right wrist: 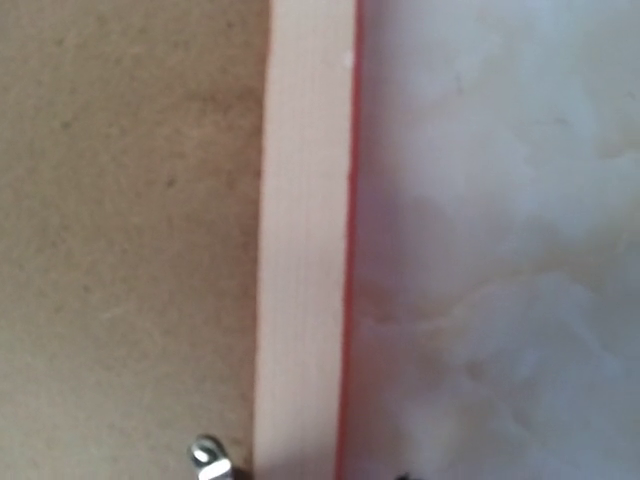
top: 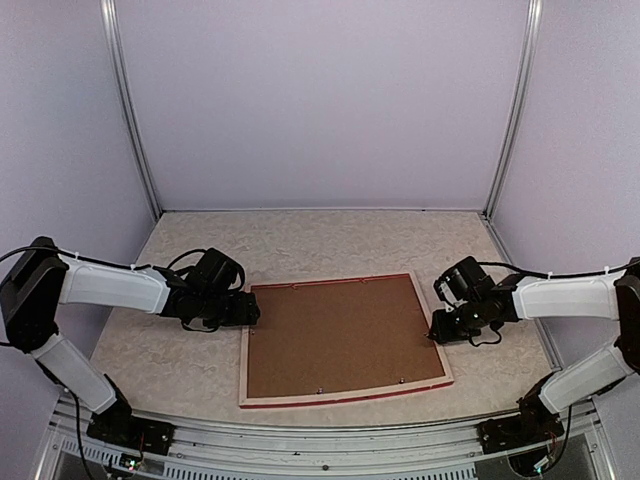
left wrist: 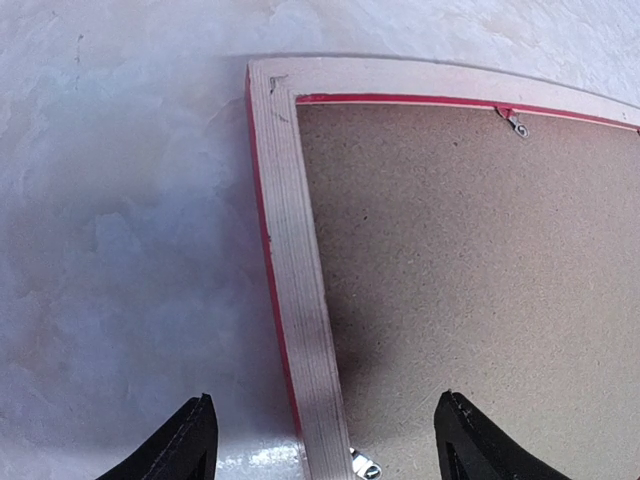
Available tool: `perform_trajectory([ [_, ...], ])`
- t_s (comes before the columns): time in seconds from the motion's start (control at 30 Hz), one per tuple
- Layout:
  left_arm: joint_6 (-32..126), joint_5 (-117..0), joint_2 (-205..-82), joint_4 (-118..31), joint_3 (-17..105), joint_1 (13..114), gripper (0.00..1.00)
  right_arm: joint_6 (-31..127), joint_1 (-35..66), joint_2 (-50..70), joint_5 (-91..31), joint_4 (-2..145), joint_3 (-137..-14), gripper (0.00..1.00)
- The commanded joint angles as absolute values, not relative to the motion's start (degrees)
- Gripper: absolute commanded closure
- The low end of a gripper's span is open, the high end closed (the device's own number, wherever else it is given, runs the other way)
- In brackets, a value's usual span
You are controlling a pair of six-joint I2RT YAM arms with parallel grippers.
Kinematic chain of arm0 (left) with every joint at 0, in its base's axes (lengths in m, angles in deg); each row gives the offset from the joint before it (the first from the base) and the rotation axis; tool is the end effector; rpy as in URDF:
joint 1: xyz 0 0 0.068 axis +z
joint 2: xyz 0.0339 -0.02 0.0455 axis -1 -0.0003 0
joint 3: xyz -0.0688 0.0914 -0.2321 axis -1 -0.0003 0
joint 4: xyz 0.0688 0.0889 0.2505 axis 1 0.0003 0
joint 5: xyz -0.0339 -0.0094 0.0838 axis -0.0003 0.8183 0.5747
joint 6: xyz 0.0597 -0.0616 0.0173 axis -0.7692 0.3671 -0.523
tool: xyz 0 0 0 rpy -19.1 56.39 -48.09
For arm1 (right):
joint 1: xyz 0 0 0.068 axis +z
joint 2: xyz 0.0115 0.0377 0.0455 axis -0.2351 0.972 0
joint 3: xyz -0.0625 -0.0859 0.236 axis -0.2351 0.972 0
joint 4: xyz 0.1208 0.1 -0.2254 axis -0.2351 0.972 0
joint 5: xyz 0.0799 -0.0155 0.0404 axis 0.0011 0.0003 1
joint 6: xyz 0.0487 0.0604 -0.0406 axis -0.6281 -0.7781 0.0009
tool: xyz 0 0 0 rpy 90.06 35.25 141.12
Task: Put the photo into the frame
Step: Press the fastener onto the backboard.
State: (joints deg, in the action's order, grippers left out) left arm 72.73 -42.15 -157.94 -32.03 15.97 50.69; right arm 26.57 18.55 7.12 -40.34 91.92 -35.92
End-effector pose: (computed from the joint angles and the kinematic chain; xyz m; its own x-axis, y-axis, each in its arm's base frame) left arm 0.2611 -0.1994 0.0968 -0.8464 -0.0843 -0.5258 0.0631 0.9646 -0.2562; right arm 0.2301 0.1401 0.0929 -0.9080 -0.0143 -0.4188 -0.0955 0.9802 0.1737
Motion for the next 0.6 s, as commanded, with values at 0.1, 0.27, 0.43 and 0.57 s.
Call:
perform_trajectory([
  [0.1,72.35,-41.42,-156.98,-31.45,15.32,50.69,0.26,26.62,18.75,4.72,-36.35,91.39,-36.06,0.63],
  [0.27,72.33,-41.59,-157.17,-31.61,15.31,50.70,0.26,26.30,18.78,3.46,-35.49,91.10,-36.33,0.58],
  [0.43,72.24,-41.80,-157.41,-31.72,15.49,50.69,0.26,26.99,18.74,5.69,-36.07,90.96,-36.53,0.58],
  [0.57,72.24,-41.92,-157.47,-31.64,15.54,50.67,0.26,27.71,18.75,8.22,-37.04,90.52,-36.39,0.60],
])
